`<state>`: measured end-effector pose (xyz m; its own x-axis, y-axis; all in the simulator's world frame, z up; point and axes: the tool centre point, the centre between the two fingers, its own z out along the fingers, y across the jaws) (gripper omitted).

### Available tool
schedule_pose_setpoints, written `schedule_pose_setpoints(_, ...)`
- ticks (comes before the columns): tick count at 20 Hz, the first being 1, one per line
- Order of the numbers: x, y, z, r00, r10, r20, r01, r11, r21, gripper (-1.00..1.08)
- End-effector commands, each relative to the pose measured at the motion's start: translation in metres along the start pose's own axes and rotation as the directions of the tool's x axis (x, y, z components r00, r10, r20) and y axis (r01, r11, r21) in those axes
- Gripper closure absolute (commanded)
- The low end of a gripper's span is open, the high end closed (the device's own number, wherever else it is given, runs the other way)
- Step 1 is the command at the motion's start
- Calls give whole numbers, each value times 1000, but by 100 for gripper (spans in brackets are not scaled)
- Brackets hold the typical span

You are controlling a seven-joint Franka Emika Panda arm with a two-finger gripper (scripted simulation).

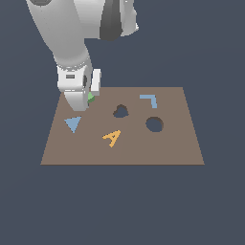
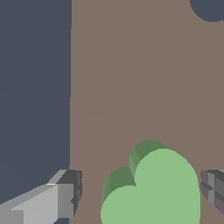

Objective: Insert a designated object into the corresponding slot on a board.

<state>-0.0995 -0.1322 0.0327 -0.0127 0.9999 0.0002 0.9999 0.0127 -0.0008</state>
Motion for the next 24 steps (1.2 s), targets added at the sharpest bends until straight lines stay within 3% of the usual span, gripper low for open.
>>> schedule_pose_setpoints(1,0,0,3,1000,0,0,0,1000,-1,-92)
schedule_pose_setpoints(2,0,0,3,1000,0,0,0,1000,-1,108)
schedule_pose_setpoints(24,0,4,-1,999,-41,0,41,999,-1,108)
